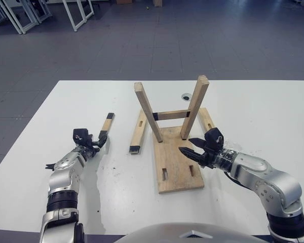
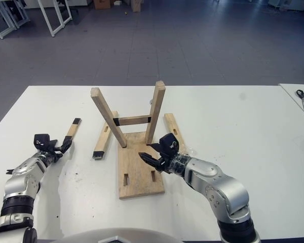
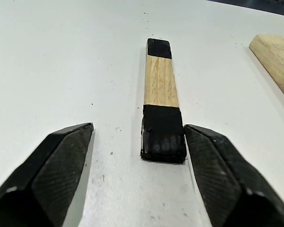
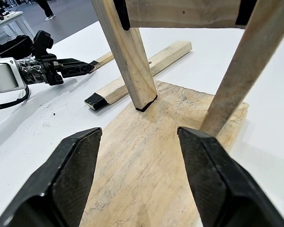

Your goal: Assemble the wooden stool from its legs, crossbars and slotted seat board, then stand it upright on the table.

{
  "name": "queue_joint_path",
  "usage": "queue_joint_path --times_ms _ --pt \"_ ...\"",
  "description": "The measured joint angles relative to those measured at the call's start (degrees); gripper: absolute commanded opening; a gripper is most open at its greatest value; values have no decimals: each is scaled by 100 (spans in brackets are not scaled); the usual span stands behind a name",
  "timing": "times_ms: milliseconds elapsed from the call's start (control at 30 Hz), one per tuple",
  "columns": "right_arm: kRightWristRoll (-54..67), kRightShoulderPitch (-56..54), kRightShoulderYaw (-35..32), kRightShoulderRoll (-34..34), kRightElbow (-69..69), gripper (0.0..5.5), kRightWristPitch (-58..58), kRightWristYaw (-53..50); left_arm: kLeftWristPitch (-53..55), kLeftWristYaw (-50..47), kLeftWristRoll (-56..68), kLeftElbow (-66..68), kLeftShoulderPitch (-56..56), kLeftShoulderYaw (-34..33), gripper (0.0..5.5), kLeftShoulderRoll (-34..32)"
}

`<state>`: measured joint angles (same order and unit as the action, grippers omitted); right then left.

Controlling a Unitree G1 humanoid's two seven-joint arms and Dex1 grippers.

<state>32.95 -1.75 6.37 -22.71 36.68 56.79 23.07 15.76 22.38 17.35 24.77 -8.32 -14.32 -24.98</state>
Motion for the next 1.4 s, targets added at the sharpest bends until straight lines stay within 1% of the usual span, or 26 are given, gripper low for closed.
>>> queue_joint_path --times_ms 133,300,333,467,533,600,667,733,800,867,967,1100,1200,1267,1333,1400 --pt "43 -6 0 -17 0 295 66 1 -227 53 -20 186 -94 81 223 175" --pt "94 -124 -6 -31 -11 295 102 -2 -694 211 -78 592 -84 116 136 184" --pt "97 -135 -7 -31 -12 295 109 -5 -757 215 -78 655 -93 114 129 175" --pt "117 -187 -85 6 -28 295 210 -96 -976 173 -197 672 -30 191 129 141" --pt "229 -212 -187 168 -61 295 251 -204 -1038 171 -194 146 367 225 129 161" --pt "383 -233 -345 376 -135 295 373 -326 -1046 237 42 -956 1126 241 129 333" --pt "616 -260 -568 627 -200 295 548 -480 -901 317 411 -2327 2220 315 129 653" --pt "1091 -269 -957 1068 -279 295 870 -745 -831 287 622 -3868 3220 354 129 828" --pt "1800 -287 -1413 1568 -406 295 1323 -1120 -712 236 750 -5057 3681 474 129 822" --pt "2826 -391 -1885 2222 -662 295 1851 -1721 -452 294 936 -6099 3890 880 129 758" --pt "3706 -694 -2147 2550 -1067 295 2041 -2468 -221 385 938 -6483 4035 1313 129 606" --pt "4560 -1036 -2097 2727 -1475 295 1915 -3291 -215 586 767 -6653 4074 1731 129 426" --pt "4944 -1136 -1860 2726 -1630 295 1686 -3715 -262 546 627 -6580 4030 1766 129 419" --pt "5085 -1137 -1743 2655 -1670 295 1535 -3884 -287 510 630 -6443 3858 1489 129 407" --pt "5173 -1136 -1635 2554 -1714 254 1356 -3986 -285 507 693 -6415 3647 1306 129 348" --pt "5187 -1137 -1577 2526 -1787 217 1175 -4057 -276 537 714 -6415 3630 1307 129 340"
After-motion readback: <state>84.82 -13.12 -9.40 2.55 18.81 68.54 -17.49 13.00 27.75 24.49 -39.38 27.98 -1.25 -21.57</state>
